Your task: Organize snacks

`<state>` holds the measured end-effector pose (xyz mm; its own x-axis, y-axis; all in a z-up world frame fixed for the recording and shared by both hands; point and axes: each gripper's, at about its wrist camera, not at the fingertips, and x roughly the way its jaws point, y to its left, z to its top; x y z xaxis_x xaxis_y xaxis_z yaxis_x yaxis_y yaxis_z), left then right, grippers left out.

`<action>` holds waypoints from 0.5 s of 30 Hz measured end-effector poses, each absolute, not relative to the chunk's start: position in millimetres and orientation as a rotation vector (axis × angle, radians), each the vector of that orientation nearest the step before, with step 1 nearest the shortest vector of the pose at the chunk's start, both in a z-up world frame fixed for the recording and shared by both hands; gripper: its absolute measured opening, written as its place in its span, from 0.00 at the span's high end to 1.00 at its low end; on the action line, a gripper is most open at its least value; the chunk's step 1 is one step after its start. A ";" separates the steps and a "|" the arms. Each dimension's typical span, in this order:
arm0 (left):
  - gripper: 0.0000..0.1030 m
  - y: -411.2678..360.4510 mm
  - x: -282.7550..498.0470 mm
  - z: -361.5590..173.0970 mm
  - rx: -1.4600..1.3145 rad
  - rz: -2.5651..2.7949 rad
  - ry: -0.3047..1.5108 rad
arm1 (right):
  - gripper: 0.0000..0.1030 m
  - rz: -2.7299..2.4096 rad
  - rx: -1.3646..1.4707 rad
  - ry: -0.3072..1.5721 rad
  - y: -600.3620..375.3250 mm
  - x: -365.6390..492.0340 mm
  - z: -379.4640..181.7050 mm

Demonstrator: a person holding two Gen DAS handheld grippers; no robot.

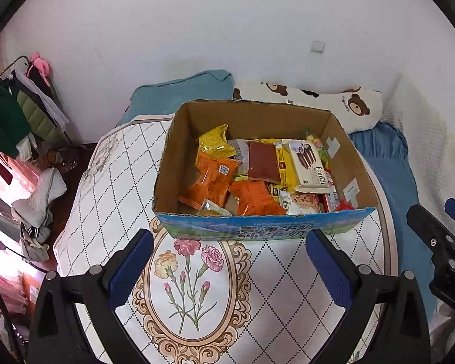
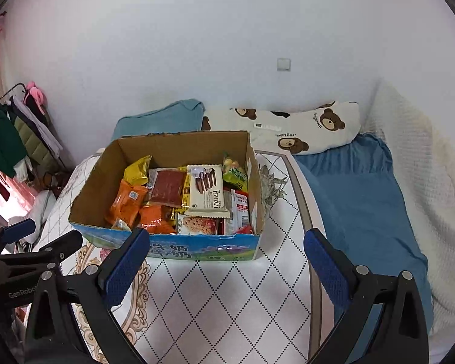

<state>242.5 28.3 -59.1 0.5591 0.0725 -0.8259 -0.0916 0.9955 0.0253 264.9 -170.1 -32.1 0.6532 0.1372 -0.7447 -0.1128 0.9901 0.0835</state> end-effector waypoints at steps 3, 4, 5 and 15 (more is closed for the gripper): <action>0.00 28.1 244.5 -61.2 -0.018 0.096 0.978 | 0.00 0.143 0.031 0.853 -170.1 267.2 -34.6; 0.00 28.2 245.6 -61.1 -0.020 0.094 0.981 | 0.00 0.140 0.029 0.852 -169.9 267.1 -34.6; 0.00 28.7 246.2 -61.6 -0.023 0.093 0.983 | 0.00 0.140 0.027 0.852 -169.9 267.7 -35.2; 0.00 30.5 248.0 -63.5 -0.024 0.086 0.982 | 0.00 0.140 0.036 0.874 -175.5 271.3 -42.8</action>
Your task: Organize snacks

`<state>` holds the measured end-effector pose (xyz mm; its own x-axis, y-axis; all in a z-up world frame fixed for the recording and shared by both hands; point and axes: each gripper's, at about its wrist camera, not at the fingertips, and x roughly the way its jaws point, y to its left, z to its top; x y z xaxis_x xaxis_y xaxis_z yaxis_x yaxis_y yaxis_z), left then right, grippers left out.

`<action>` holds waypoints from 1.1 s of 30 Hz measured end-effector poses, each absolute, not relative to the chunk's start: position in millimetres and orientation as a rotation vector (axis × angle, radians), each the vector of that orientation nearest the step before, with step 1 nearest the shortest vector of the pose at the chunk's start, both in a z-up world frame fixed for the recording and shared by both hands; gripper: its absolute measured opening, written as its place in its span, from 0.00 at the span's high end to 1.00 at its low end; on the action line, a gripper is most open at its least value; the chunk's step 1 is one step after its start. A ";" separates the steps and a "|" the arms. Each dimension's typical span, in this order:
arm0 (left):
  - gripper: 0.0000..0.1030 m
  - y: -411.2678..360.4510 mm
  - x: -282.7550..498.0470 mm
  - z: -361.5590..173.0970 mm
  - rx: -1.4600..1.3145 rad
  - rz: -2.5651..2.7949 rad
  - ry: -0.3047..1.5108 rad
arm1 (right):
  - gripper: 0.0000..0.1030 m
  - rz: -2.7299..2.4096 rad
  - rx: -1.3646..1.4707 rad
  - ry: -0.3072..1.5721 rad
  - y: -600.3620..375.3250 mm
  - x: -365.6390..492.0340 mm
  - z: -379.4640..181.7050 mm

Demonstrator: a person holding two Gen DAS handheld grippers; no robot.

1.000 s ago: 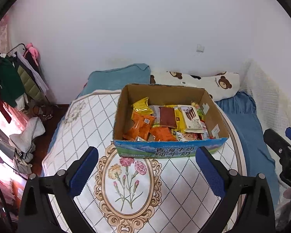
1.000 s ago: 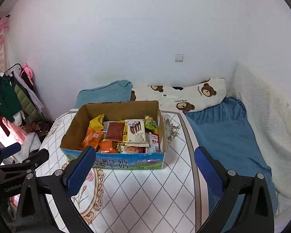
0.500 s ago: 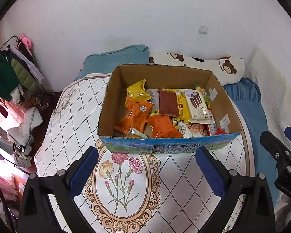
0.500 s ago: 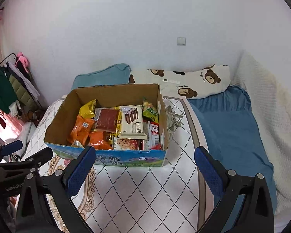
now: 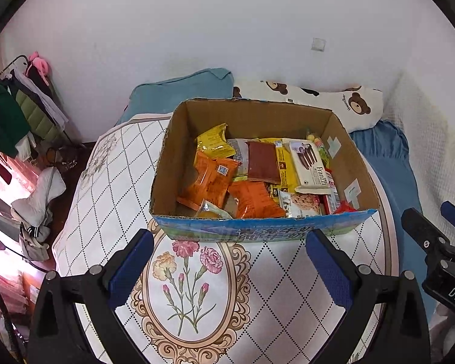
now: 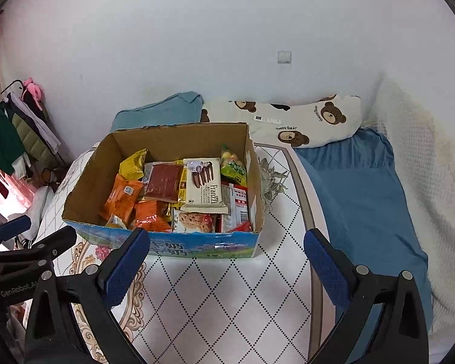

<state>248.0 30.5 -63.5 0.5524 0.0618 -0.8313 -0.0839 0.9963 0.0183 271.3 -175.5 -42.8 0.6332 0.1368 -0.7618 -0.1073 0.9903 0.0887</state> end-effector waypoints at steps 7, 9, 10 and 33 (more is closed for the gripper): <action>0.00 30.6 247.9 -63.2 -0.027 0.084 0.981 | 0.00 0.146 0.042 0.878 -177.5 270.3 -41.4; 0.00 30.6 247.5 -62.4 -0.028 0.085 0.980 | 0.00 0.148 0.043 0.878 -177.3 270.1 -41.2; 0.00 30.7 247.5 -63.1 -0.026 0.084 0.978 | 0.00 0.149 0.042 0.879 -177.1 270.0 -41.0; 0.00 29.7 247.3 -62.4 -0.031 0.092 0.979 | 0.00 0.159 0.042 0.888 -173.5 270.9 -41.0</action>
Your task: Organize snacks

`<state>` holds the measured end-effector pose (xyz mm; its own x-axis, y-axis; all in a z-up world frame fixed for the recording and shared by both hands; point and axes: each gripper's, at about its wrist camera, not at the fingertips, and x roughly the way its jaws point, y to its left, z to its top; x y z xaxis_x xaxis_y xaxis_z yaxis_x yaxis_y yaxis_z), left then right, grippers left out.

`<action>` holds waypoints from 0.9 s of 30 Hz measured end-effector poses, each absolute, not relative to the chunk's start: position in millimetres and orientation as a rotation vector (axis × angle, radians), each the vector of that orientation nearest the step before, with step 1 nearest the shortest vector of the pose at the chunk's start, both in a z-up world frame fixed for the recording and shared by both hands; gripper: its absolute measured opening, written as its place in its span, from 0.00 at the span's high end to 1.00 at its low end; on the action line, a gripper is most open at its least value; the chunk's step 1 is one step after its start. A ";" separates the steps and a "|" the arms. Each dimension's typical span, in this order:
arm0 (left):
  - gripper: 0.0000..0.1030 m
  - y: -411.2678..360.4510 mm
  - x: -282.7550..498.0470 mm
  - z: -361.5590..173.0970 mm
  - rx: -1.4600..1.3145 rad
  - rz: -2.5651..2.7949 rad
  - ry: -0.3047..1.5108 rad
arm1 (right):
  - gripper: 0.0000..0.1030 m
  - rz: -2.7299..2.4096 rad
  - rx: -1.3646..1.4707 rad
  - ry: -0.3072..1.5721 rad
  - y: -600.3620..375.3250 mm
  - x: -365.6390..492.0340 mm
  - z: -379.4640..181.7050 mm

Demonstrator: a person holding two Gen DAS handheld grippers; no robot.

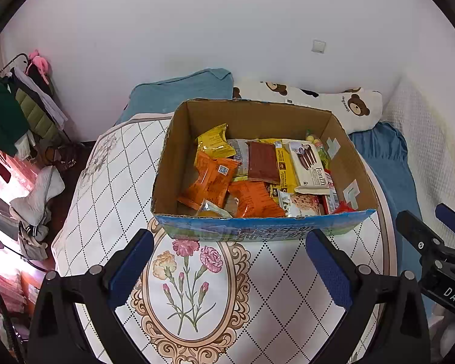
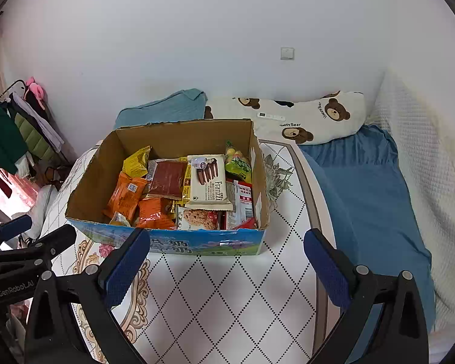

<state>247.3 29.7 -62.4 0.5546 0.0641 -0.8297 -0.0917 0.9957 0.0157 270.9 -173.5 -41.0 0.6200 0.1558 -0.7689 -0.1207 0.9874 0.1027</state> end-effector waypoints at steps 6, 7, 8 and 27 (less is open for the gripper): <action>0.00 31.4 246.4 -63.2 -0.030 0.098 0.980 | 0.00 0.158 0.044 0.891 -174.8 271.1 -42.4; 0.00 31.8 246.1 -62.8 -0.030 0.097 0.979 | 0.00 0.158 0.045 0.890 -174.9 271.1 -42.2; 0.00 32.1 245.9 -62.7 -0.029 0.097 0.978 | 0.00 0.159 0.046 0.890 -174.9 271.4 -42.4; 0.00 32.4 245.6 -59.7 -0.023 0.094 0.974 | 0.00 0.163 0.036 0.880 -174.8 268.7 -39.2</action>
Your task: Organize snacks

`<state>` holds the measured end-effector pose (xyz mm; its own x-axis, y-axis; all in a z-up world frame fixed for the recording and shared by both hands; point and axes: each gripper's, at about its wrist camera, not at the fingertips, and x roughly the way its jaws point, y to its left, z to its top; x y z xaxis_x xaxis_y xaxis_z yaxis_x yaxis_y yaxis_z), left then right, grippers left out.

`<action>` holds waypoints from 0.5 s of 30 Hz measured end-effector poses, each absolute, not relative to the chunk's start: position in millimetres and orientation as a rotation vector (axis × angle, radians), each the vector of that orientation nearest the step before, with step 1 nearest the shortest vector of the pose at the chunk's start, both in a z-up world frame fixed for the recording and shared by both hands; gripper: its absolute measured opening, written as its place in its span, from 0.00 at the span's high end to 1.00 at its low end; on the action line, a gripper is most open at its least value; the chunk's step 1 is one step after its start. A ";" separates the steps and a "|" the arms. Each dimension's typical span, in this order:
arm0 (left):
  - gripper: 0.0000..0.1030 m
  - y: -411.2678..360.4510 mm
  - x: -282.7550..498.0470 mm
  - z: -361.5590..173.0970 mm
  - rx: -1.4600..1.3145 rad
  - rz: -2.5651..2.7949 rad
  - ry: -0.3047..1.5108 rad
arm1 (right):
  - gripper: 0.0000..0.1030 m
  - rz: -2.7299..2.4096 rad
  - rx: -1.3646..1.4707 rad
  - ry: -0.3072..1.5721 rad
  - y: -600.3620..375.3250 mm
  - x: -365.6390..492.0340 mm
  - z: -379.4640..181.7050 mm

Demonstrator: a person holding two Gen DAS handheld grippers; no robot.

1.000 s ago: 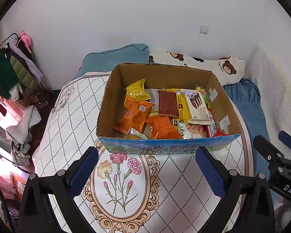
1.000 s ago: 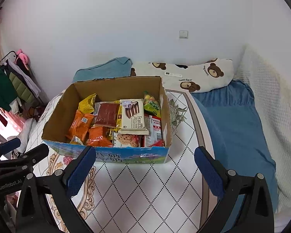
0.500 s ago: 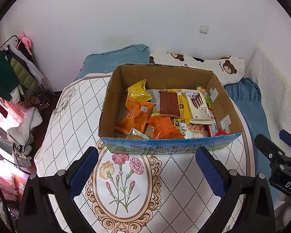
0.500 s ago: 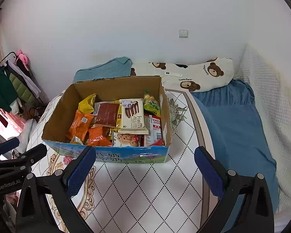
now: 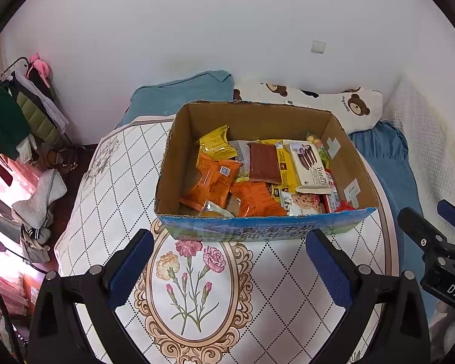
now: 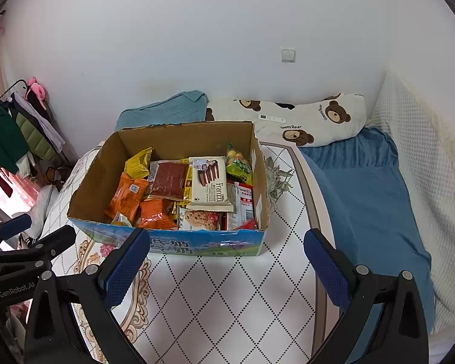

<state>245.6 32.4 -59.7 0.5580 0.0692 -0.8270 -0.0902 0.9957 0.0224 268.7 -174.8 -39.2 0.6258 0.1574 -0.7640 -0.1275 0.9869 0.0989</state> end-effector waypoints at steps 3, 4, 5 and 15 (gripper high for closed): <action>0.00 33.1 246.6 -59.4 -0.022 0.092 0.972 | 0.00 0.163 0.040 0.879 -174.9 267.9 -38.8; 0.00 32.5 245.3 -59.3 -0.022 0.093 0.973 | 0.00 0.162 0.038 0.879 -174.8 268.1 -39.0; 0.00 32.4 245.0 -59.3 -0.023 0.093 0.973 | 0.00 0.162 0.038 0.880 -174.7 268.0 -39.0; 0.00 32.3 244.1 -58.0 -0.019 0.095 0.969 | 0.00 0.161 0.043 0.876 -176.2 267.7 -37.8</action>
